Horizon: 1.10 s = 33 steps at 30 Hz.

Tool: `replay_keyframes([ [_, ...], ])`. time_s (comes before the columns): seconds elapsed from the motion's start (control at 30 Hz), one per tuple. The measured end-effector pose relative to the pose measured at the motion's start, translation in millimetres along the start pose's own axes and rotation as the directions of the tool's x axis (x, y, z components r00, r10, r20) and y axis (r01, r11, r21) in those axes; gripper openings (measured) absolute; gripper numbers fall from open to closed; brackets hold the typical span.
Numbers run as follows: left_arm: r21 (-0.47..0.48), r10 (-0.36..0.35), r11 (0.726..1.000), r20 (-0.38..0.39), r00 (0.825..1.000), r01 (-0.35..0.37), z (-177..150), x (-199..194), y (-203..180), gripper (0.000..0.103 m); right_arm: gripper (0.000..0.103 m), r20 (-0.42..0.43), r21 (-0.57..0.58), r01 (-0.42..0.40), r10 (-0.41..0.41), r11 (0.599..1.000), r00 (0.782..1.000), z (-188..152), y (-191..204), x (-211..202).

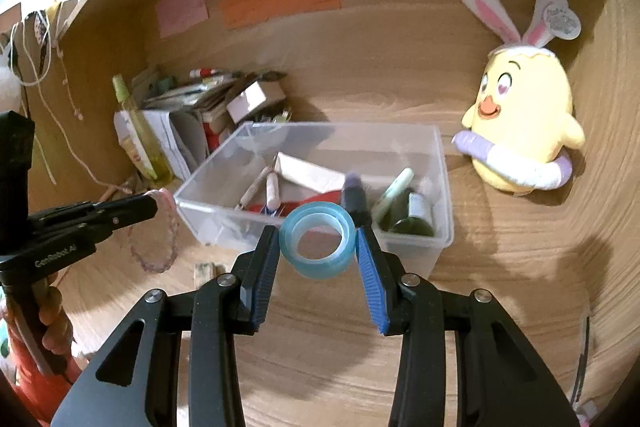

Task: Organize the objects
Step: 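Carry the braided hair tie and blue tape roll over the clear box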

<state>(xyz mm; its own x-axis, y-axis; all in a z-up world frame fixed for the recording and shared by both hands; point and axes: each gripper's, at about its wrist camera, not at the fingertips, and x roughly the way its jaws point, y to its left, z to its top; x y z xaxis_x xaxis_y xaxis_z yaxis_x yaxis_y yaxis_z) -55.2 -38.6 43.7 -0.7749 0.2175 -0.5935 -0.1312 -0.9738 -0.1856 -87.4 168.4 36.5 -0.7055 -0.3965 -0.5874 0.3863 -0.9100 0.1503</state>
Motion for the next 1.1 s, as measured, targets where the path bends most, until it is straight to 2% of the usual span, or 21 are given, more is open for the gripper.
replay_keyframes([
  [0.33,-0.023,0.011,1.0,0.053,0.999,-0.01,27.4,5.0,1.2,0.007,0.036,0.06,-0.007,0.019,-0.018,1.0,0.998,23.2,-5.8,-6.2],
  [0.53,-0.047,-0.014,0.999,0.077,0.997,0.018,40.5,7.9,2.5,0.007,0.036,0.087,-0.017,0.028,-0.026,0.999,0.996,38.9,-8.0,-6.3],
  [0.73,-0.044,0.017,0.999,0.086,0.996,-0.013,49.4,17.8,-0.3,0.007,0.036,0.103,-0.001,0.021,-0.021,1.0,0.994,52.4,-13.5,-0.6],
  [0.93,-0.048,0.045,0.998,0.054,0.997,-0.043,51.4,39.2,5.1,0.007,0.036,0.081,-0.005,0.023,-0.022,1.0,0.996,56.7,-13.5,15.3],
  [1.1,-0.062,0.03,0.998,-0.019,0.999,-0.031,46.3,65.1,15.5,0.007,0.036,0.04,-0.001,0.035,-0.035,0.999,0.999,51.9,-18.8,32.4],
])
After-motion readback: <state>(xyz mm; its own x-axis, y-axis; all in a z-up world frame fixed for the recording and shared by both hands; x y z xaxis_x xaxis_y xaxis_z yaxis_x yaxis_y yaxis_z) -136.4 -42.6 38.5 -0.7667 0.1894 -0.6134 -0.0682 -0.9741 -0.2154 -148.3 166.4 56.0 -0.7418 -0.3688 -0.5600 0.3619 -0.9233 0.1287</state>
